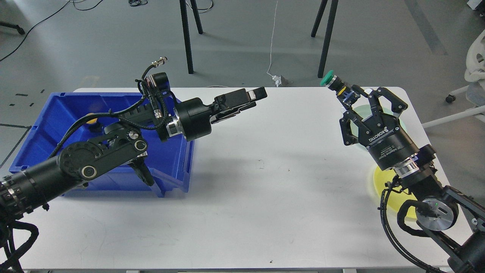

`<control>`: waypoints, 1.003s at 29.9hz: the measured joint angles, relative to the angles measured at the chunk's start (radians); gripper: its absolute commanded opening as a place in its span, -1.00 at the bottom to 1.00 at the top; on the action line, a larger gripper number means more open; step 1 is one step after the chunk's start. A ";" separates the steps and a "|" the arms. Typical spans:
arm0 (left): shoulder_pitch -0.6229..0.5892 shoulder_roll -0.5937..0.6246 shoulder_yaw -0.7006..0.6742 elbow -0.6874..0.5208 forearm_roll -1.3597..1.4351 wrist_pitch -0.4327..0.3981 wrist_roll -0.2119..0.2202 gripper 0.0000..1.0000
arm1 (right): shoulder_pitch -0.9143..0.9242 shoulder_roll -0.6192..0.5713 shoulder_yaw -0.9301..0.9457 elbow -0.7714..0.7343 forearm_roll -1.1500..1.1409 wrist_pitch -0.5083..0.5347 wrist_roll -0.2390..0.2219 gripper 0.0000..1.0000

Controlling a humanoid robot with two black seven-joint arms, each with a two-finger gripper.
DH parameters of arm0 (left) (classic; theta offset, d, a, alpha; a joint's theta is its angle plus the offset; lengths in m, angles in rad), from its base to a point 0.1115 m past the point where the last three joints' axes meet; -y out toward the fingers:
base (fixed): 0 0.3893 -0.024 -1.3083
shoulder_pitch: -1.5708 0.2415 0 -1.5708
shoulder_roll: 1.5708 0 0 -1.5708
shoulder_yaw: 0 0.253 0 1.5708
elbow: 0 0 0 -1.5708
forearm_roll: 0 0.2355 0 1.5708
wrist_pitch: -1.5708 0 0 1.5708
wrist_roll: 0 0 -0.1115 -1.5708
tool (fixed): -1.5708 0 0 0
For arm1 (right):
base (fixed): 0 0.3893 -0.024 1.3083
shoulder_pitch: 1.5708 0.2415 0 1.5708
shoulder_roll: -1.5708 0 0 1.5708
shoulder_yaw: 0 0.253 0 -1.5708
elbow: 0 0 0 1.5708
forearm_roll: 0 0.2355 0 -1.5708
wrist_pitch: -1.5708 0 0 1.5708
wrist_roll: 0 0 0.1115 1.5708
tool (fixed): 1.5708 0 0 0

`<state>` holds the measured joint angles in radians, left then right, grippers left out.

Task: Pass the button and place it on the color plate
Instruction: 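Open the left gripper and pull the green button away with the right, then lower the green button onto the pale green plate and open the right gripper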

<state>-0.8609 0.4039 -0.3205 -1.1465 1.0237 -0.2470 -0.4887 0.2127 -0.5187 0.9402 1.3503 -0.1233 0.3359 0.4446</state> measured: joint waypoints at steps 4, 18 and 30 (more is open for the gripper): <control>0.000 0.000 0.000 0.000 0.001 0.000 0.000 0.59 | 0.002 0.001 0.011 -0.122 0.085 -0.017 -0.015 -0.99; 0.000 -0.004 0.000 0.002 0.001 0.000 0.000 0.59 | 0.142 0.060 -0.001 -0.405 0.104 -0.343 -0.199 -0.99; 0.000 -0.005 0.000 0.009 0.001 0.000 0.000 0.59 | 0.324 0.201 -0.060 -0.731 0.101 -0.388 -0.270 -0.95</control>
<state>-0.8606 0.3986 -0.3207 -1.1372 1.0247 -0.2471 -0.4887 0.5371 -0.3177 0.8797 0.6191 -0.0225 -0.0521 0.1744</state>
